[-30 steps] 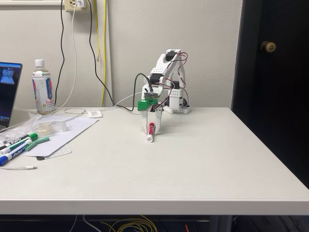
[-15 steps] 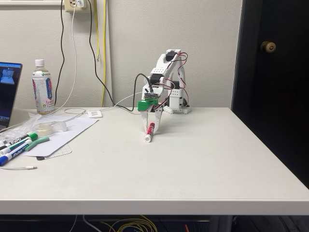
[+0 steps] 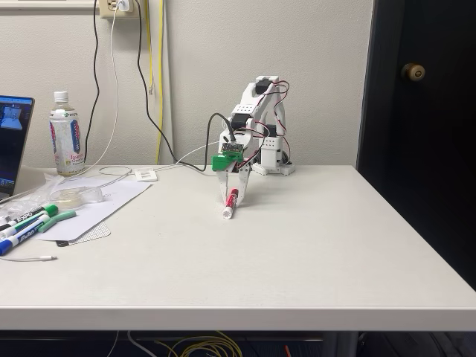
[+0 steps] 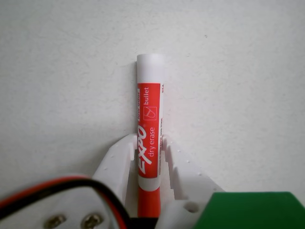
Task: Pick up the red marker.
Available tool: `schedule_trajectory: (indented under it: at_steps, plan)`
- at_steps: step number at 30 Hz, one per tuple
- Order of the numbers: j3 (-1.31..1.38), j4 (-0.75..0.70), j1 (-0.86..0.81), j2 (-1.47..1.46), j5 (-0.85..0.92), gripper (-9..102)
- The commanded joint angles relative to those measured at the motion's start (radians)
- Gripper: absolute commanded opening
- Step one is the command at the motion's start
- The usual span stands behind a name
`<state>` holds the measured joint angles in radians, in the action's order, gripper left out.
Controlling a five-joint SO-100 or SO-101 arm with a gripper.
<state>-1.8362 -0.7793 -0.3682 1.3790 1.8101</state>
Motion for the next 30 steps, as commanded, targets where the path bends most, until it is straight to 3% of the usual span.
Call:
schedule_trajectory:
  at_steps: [1, 7, 16, 30]
  plan:
    - [0.011, -0.029, 0.002, 0.052, -0.032, 8]
    - [0.012, -0.095, 0.057, 0.184, -0.149, 8]
    - [0.192, -0.247, 0.158, 0.322, -0.492, 8]
    - [0.199, -0.146, 0.279, 0.669, -1.141, 7]
